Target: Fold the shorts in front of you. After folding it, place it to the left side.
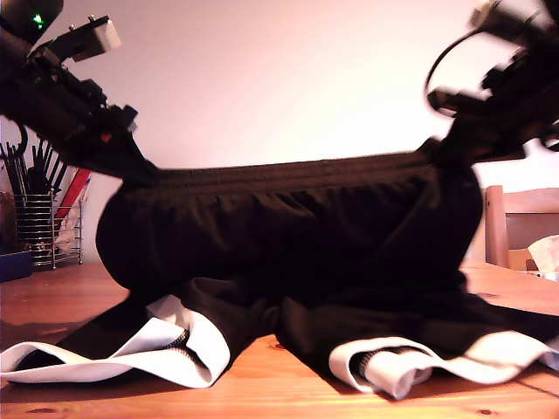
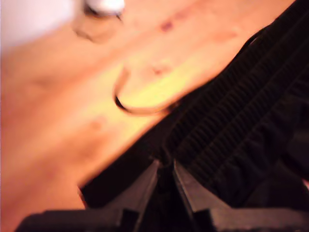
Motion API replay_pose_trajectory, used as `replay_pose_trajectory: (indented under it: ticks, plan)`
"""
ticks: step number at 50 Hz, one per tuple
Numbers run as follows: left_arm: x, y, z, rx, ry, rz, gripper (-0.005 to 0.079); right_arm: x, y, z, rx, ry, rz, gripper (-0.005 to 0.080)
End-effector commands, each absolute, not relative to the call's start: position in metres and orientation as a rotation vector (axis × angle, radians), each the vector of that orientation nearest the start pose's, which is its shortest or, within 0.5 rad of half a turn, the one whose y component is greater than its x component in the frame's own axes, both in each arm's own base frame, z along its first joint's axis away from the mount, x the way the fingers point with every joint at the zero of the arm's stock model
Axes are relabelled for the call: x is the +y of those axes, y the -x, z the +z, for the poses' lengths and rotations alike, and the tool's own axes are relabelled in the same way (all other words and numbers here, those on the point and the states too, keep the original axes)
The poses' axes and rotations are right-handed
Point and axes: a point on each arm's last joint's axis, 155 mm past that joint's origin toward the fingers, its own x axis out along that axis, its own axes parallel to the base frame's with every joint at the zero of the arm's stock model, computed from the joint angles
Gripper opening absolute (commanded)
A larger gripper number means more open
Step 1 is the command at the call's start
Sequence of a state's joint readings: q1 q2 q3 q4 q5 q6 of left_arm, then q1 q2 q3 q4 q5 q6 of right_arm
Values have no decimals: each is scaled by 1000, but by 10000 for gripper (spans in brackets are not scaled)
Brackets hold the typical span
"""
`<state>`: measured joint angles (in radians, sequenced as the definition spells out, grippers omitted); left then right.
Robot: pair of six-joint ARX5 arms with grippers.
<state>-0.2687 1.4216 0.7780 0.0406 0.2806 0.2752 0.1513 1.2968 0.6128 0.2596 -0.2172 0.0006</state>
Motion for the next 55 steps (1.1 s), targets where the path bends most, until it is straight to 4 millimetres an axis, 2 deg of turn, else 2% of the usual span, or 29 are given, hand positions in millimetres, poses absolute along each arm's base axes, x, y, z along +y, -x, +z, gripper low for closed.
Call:
replay_pose_trajectory:
  ticks: [1,8,16,23,30,44,55]
  plan:
    - [-132,-380,98,617,-250,-523,-23,71,-387,123,487,-18,252,-13]
    - [-142,-372,94,630,-252,-548,-23,75,-376,112,514,-36,259,-13]
    - [-150,-368,103,607,-261,-565,-23,78,-367,116,522,-43,261,-13]
    - [-150,-359,101,637,-265,-571,-23,78,-357,121,534,-34,256,-13]
    - [-153,-353,98,660,-262,-581,-23,76,-346,117,567,-34,254,-13]
    - [-162,-343,136,564,-275,-584,-23,73,-329,135,457,-26,231,-13]
    - [-167,-331,128,614,-273,-603,-23,70,-310,132,443,-72,210,-13]
